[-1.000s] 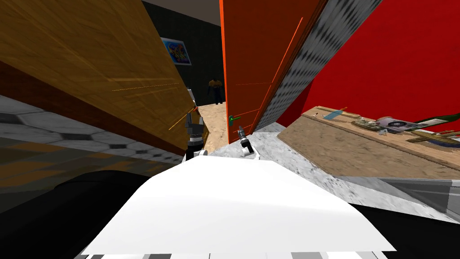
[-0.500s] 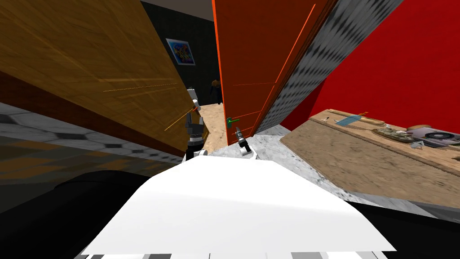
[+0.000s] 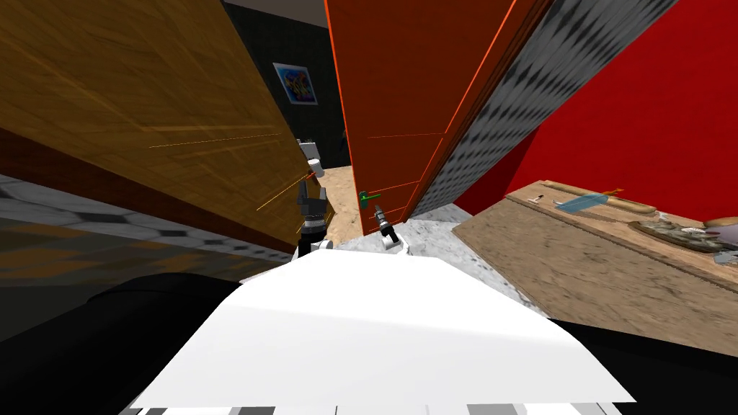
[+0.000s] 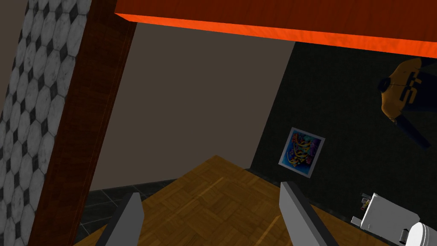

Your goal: Push the door open

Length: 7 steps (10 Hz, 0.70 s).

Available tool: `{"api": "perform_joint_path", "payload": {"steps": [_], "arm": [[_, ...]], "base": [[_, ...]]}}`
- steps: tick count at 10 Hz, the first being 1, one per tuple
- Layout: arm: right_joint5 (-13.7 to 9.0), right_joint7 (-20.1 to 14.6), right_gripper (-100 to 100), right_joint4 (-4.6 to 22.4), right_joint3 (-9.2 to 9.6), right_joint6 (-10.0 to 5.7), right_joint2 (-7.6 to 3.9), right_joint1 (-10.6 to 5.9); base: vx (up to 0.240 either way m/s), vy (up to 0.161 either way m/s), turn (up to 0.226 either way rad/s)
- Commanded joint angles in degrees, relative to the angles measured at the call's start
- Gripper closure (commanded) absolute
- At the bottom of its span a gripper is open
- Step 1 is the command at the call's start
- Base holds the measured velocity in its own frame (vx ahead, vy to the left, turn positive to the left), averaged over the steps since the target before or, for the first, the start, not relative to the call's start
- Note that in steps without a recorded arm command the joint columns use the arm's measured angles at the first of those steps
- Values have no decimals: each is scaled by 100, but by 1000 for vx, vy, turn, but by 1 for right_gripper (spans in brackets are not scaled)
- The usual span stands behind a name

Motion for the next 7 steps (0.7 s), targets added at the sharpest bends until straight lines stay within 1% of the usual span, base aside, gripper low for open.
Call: {"api": "perform_joint_path", "payload": {"steps": [1,2,4,7], "arm": [[0,0,-100,0,0,0,0,0],[-4,-2,-100,59,-27,-12,-59,-31],[-7,-1,-100,105,-54,-29,-82,-55],[-13,2,-100,192,-105,-60,-66,-100]], "base": [[45,-59,24],[111,17,29],[143,66,23],[170,57,21]]}}
